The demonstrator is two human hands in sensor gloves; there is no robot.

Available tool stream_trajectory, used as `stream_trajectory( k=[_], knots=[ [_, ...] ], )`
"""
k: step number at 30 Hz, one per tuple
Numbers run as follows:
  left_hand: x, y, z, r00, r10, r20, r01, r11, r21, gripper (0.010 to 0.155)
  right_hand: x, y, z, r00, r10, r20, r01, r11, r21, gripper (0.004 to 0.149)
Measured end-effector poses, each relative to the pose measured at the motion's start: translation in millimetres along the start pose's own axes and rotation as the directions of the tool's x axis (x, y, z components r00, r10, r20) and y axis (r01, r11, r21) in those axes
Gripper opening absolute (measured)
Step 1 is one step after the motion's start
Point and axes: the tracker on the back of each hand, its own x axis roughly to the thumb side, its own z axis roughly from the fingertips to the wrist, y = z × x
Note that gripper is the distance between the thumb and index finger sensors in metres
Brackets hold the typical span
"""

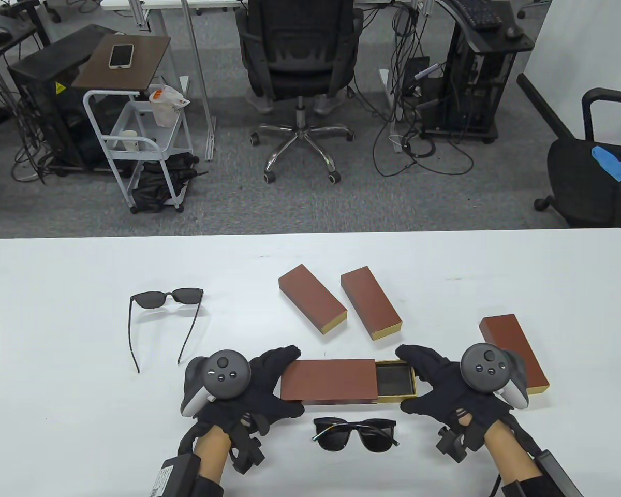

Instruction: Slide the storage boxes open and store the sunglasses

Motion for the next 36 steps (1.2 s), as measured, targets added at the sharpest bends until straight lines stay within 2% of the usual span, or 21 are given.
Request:
stream_trajectory(
  k=[9, 13, 17, 19, 22, 27, 29, 31, 33, 36],
  knots=[
    [-5.1, 3.4, 1.5, 0.994, 0.108, -0.020, -0.107, 0.993, 0.039, 0.097, -12.0, -16.4, 5.0, 0.996, -0.086, -0.022, 0.086, 0.996, -0.028, 0.083],
    [-8.7, 1.5, 3.4, 0.958, 0.284, -0.026, -0.282, 0.957, 0.072, 0.096, -13.0, -18.6, 6.9, 0.991, -0.131, -0.010, 0.130, 0.990, -0.048, 0.083],
    [-12.6, -3.8, 5.0, 0.834, 0.545, -0.091, -0.526, 0.833, 0.170, 0.092, -11.0, -20.4, 7.4, 0.985, -0.171, 0.008, 0.171, 0.982, -0.075, 0.084],
    [-13.1, -6.9, 5.3, 0.787, 0.609, -0.102, -0.589, 0.790, 0.172, 0.092, -9.7, -20.4, 7.6, 0.983, -0.182, 0.014, 0.182, 0.980, -0.082, 0.084],
    [-13.7, -9.2, 6.5, 0.736, 0.664, -0.134, -0.627, 0.743, 0.233, 0.093, -8.2, -20.3, 7.5, 0.980, -0.195, 0.026, 0.197, 0.976, -0.097, 0.083],
    [-18.5, -20.0, 6.4, 0.597, 0.774, -0.212, -0.753, 0.632, 0.185, 0.091, -8.0, -19.9, 7.1, 0.976, -0.214, 0.036, 0.217, 0.970, -0.112, 0.083],
    [-20.3, -22.7, 6.5, 0.560, 0.795, -0.234, -0.779, 0.601, 0.178, 0.089, -7.8, -19.4, 7.2, 0.975, -0.218, 0.037, 0.221, 0.968, -0.115, 0.083],
    [-20.4, -22.0, 7.0, 0.585, 0.776, -0.237, -0.741, 0.630, 0.233, 0.084, -8.1, -17.9, 7.0, 0.972, -0.233, 0.033, 0.235, 0.965, -0.112, 0.083],
    [-20.9, -21.9, 6.5, 0.605, 0.759, -0.240, -0.728, 0.650, 0.220, 0.082, -8.4, -17.0, 6.9, 0.971, -0.236, 0.033, 0.238, 0.965, -0.111, 0.083],
    [-22.7, -24.0, 6.5, 0.539, 0.810, -0.232, -0.787, 0.582, 0.205, 0.077, -9.4, -15.3, 6.4, 0.970, -0.242, 0.029, 0.244, 0.964, -0.108, 0.084]
  ],
)
